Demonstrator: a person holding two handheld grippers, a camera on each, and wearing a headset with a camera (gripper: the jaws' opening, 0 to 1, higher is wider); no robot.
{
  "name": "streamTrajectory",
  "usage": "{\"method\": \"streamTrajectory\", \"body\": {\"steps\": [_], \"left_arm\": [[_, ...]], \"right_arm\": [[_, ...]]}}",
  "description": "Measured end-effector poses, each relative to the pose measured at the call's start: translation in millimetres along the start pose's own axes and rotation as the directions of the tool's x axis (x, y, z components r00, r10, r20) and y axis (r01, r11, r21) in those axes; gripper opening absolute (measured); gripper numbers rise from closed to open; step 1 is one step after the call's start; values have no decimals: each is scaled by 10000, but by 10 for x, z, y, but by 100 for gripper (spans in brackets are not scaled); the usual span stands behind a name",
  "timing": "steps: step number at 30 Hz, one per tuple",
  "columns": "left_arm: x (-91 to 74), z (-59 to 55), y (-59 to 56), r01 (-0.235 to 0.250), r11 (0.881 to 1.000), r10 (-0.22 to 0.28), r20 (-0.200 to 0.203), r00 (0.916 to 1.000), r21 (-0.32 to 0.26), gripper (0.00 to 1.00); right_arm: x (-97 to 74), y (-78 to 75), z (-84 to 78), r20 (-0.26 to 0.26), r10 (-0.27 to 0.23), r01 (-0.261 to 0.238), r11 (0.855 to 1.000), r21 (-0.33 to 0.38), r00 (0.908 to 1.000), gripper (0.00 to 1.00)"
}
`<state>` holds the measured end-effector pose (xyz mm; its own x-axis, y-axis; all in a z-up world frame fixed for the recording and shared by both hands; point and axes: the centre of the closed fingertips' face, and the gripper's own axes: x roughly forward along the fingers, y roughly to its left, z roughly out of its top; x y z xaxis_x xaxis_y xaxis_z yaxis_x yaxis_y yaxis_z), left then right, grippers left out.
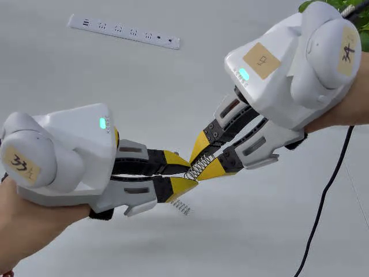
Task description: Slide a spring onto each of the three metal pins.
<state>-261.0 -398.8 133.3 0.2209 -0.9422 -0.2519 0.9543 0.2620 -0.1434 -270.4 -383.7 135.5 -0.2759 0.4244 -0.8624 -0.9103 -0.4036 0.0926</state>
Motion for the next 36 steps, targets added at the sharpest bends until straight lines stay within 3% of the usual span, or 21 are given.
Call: {"method": "streamTrajectory", "body": {"steps": [20, 29, 36], "left_arm": [[-123, -82, 38, -293, 9995, 293, 30, 9996, -115, 11], [-380, -241, 185, -1098, 9938, 1093, -258, 9937, -198, 20], [-596, -380, 304, -1783, 9837, 1771, -465, 9831, -243, 36]], "right_arm": [[26, -20, 48, 406, -215, 194, 9985, 516, 9989, 7], [-32, -99, 15, 690, -763, 682, 9912, 1132, 9947, 7], [-61, -231, -102, 390, -1464, 1382, 9768, 1638, 9885, 7]]}}
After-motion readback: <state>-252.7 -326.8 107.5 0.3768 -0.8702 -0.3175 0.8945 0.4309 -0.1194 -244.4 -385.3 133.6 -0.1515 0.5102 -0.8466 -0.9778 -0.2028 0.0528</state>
